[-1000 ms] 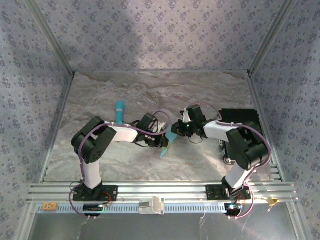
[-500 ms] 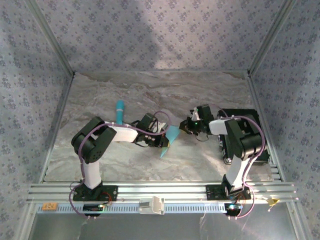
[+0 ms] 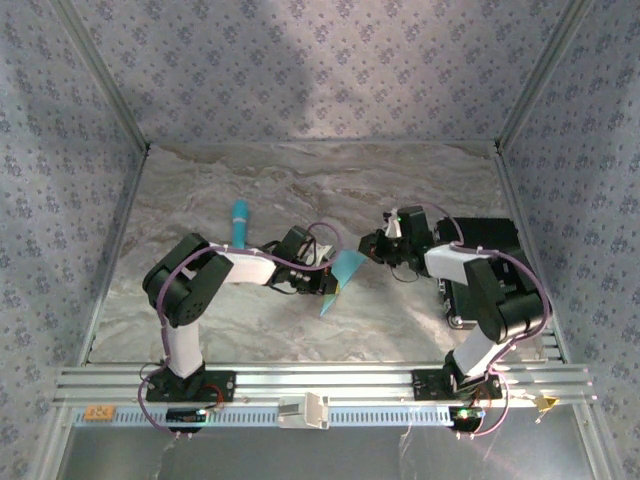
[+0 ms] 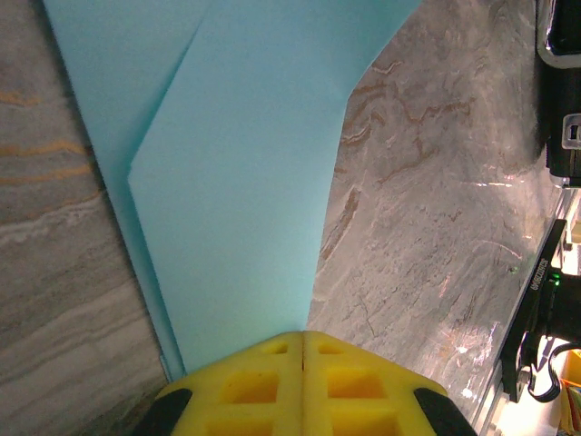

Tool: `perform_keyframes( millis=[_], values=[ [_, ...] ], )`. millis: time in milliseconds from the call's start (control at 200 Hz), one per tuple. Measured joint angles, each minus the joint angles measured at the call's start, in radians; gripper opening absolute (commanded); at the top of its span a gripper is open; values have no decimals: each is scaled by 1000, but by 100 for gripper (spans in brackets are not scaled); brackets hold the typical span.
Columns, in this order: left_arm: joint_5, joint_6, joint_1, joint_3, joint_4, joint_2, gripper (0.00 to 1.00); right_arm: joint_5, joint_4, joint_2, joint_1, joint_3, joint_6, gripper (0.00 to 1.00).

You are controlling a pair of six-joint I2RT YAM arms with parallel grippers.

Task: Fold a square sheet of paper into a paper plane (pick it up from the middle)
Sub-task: Fold the wing for the fifth time at the center of the table.

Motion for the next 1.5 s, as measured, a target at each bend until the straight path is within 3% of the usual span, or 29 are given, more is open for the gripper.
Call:
perform_keyframes(
  millis=[305, 505, 730, 835, 1019, 1229, 1499],
  values=[
    [0, -7, 0, 2, -3, 0, 0, 28, 8, 53, 133, -27, 27, 10],
    [0, -7, 0, 2, -3, 0, 0, 43, -14, 45, 106, -40, 26, 11],
    [0, -7, 0, 2, -4, 0, 0, 110, -172, -177, 44, -37, -47, 14],
    [0, -7, 0, 3, -4, 0, 0, 107, -180, -208, 59, -19, -61, 14],
    [0, -7, 0, 4, -7, 0, 0, 77, -145, -93, 147, 11, -56, 12],
    [0, -8, 0, 4, -8, 0, 0, 60, -98, 97, 156, 42, -32, 9],
    [-9, -7, -4, 4, -63, -22, 2, 58, -72, 135, 148, 39, -14, 8]
  ],
)
